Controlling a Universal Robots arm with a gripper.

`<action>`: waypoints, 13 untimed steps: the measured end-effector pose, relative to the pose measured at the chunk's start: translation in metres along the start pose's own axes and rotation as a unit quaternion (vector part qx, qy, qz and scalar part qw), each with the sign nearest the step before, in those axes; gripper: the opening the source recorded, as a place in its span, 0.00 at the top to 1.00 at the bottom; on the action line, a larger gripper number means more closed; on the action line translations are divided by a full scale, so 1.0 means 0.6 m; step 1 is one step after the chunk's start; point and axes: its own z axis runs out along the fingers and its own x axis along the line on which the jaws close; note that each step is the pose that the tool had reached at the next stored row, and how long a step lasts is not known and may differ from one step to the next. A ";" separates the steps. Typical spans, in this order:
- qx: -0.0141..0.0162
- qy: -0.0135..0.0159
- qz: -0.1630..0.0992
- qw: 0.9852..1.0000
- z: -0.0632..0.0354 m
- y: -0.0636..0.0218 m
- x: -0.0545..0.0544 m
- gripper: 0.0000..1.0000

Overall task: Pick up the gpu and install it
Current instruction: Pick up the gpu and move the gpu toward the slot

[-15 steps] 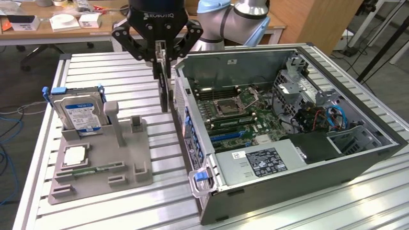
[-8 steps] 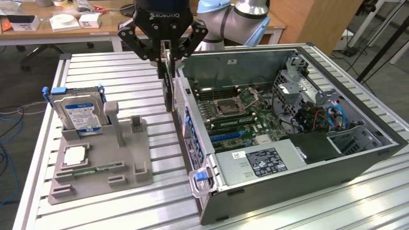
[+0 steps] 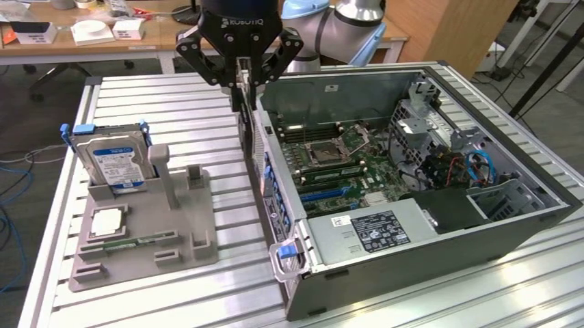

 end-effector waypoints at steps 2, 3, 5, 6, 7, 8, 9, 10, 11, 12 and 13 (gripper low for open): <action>0.000 0.000 0.000 1.000 0.000 0.000 -0.003 0.74; 0.000 0.000 -0.001 1.000 0.000 0.000 -0.004 0.74; 0.000 0.000 -0.001 1.000 0.000 0.000 -0.007 0.74; 0.000 0.000 -0.001 1.000 0.000 0.000 -0.008 0.74; 0.000 0.000 -0.001 1.000 0.000 0.000 -0.009 0.74; 0.000 0.000 -0.001 1.000 0.000 0.000 -0.010 0.74; 0.000 0.000 -0.001 1.000 0.000 0.000 -0.011 0.74; 0.000 0.000 -0.002 1.000 0.000 0.000 -0.012 0.74; 0.000 0.000 -0.002 1.000 0.000 0.001 -0.013 0.74; 0.000 0.000 -0.002 1.000 0.000 0.001 -0.015 0.74; 0.000 0.000 -0.002 1.000 0.000 0.001 -0.016 0.74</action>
